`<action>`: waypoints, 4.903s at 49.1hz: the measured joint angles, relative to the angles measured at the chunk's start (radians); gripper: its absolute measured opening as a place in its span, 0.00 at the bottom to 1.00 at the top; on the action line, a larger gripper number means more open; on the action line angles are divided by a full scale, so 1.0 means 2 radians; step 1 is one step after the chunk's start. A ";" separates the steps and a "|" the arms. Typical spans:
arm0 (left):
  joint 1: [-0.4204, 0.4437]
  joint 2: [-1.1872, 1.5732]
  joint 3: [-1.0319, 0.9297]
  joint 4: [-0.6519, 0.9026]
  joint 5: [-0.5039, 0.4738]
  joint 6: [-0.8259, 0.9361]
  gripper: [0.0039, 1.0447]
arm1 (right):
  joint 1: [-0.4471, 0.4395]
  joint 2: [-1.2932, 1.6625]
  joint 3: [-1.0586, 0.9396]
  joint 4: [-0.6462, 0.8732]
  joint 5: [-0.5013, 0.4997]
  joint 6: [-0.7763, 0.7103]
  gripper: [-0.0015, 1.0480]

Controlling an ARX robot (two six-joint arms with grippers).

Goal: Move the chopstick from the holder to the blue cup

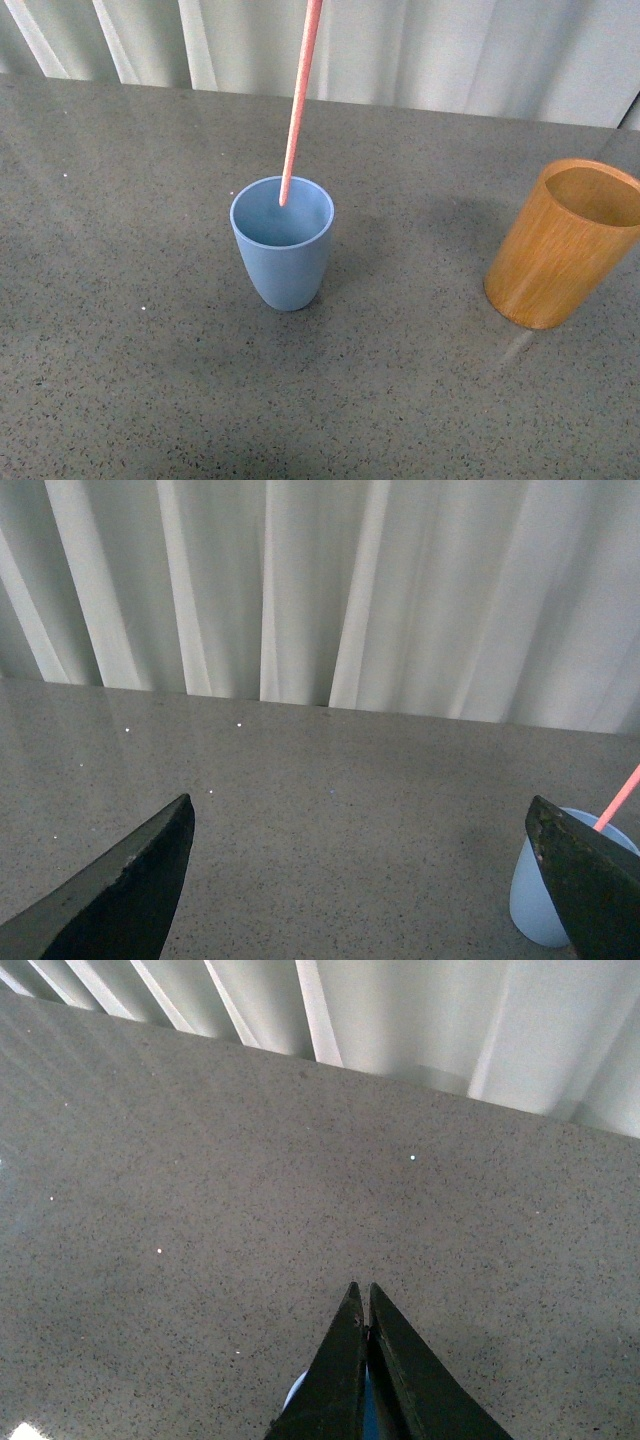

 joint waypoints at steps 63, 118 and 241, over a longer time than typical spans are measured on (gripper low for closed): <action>0.000 0.000 0.000 0.000 0.000 0.000 0.94 | -0.010 0.054 -0.054 0.064 -0.012 0.004 0.15; 0.000 0.000 0.000 0.000 0.000 0.000 0.94 | -0.148 -0.401 -0.386 0.263 0.105 -0.134 0.68; 0.000 -0.001 0.000 0.000 0.000 0.000 0.94 | -0.313 -0.836 -0.609 0.057 -0.050 -0.147 0.92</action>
